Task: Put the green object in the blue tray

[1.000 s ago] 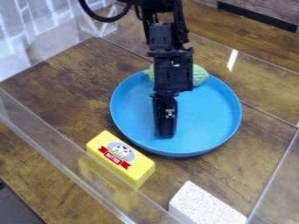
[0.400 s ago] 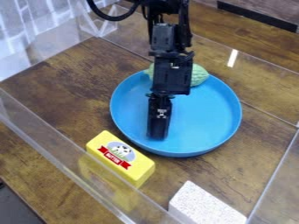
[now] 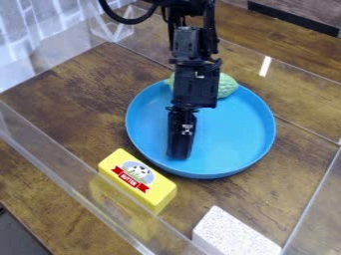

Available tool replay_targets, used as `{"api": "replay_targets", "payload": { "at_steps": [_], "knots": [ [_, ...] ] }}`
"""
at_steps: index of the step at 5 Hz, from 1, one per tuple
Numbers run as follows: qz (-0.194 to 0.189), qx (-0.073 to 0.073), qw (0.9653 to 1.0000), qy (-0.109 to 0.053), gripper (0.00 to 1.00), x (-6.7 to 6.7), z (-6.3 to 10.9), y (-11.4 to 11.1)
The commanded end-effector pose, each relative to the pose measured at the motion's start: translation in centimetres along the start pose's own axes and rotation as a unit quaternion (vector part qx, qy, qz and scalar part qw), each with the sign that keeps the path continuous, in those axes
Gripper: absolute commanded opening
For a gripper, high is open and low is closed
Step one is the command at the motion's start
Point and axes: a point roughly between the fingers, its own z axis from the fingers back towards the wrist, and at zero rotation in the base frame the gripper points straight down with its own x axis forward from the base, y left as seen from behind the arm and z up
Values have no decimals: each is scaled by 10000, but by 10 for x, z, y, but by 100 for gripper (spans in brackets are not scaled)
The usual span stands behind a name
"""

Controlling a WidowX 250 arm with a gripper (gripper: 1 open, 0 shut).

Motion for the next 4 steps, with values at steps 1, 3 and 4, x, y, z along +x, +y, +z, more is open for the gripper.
{"api": "replay_targets", "payload": {
  "at_steps": [1, 3, 4],
  "knots": [
    [235, 220, 9991, -280, 0, 5, 18, -4],
    [283, 199, 9992, -188, 0, 16, 28, -14],
    [284, 165, 9994, -126, 0, 25, 37, -22]
  ]
}}
